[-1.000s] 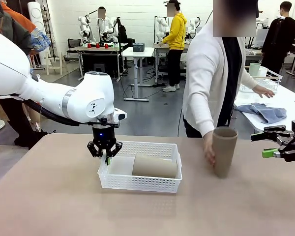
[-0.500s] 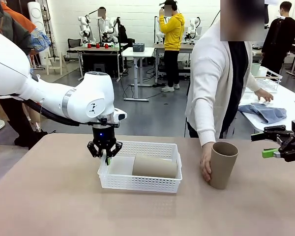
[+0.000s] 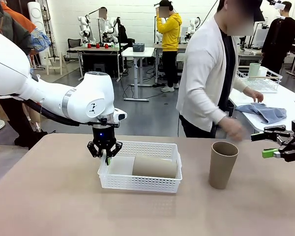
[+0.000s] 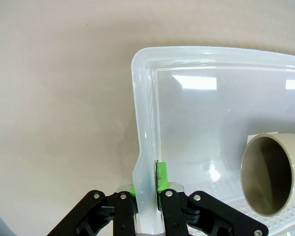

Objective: Clean and organize the cups into the basket.
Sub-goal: Pick up the Reusable plastic cup from the right side of the table and stack it inside the Organizing basket in the center of the table.

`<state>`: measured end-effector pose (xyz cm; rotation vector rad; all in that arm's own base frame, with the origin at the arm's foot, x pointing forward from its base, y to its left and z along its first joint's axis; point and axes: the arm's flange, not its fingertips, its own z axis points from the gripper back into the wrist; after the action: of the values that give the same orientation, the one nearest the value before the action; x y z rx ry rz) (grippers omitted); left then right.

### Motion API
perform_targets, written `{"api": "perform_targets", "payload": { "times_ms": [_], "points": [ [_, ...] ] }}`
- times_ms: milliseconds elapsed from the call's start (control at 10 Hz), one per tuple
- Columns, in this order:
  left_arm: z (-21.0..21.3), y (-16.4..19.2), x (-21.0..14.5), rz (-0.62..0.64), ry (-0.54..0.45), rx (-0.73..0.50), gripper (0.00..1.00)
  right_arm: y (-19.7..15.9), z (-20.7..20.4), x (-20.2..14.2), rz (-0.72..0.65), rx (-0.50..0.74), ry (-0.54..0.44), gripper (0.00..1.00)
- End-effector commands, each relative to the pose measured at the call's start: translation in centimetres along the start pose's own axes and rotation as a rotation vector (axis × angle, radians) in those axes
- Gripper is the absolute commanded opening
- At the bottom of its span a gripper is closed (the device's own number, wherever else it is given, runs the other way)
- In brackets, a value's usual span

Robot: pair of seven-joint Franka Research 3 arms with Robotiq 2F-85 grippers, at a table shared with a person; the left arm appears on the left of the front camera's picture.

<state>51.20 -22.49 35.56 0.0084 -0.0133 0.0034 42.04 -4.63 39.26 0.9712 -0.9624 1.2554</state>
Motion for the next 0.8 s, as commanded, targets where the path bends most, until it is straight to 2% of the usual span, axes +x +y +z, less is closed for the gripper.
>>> {"api": "perform_targets", "payload": {
  "times_ms": [0, 200, 700],
  "points": [
    [0.2, -0.1, 0.0, 0.000, -0.004, -0.001, 0.00, 0.0, 0.0, 0.0, 0.000, 0.000, 0.000, 1.00],
    [0.2, -0.1, 0.0, 0.000, -0.004, -0.001, 0.00, -1.8, 0.7, -2.9, 0.072, 0.022, 0.011, 1.00],
    [0.2, -0.1, 0.0, 0.000, -0.004, -0.001, 0.00, -5.8, -0.3, -11.2, 0.050, 0.011, -0.013, 1.00]
  ]
}}
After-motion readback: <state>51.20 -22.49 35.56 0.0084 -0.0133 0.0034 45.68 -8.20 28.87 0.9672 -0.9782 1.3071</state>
